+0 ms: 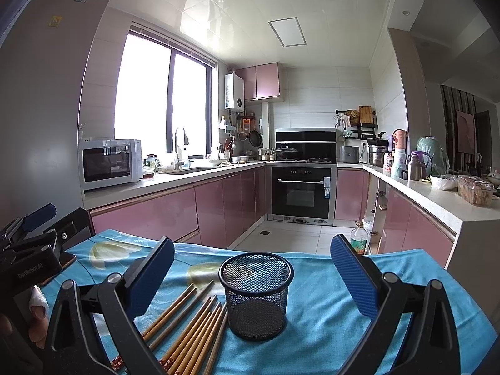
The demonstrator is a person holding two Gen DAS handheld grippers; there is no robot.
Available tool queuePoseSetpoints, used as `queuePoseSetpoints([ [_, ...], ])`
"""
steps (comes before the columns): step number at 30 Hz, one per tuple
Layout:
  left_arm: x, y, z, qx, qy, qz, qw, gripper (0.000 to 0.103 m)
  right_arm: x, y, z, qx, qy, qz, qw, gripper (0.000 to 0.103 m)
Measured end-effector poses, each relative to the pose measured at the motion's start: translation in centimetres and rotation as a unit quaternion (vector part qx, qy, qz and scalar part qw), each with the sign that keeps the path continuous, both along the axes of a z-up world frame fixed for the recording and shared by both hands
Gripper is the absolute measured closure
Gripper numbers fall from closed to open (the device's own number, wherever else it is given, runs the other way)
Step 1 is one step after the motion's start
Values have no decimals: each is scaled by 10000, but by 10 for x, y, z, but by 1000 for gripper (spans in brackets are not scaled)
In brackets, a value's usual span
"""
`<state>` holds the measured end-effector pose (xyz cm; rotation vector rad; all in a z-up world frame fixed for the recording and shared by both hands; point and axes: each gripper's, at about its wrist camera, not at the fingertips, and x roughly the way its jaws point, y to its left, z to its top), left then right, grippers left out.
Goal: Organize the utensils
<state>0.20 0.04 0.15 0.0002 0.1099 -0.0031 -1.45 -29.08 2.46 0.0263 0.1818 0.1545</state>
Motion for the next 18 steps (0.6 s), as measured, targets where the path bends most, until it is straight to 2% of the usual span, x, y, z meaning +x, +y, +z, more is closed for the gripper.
queuePoseSetpoints([
  [18,1,2,2,-12,-12,-17,10000,5,1,-2,-3,36,4,-6,10000,6],
])
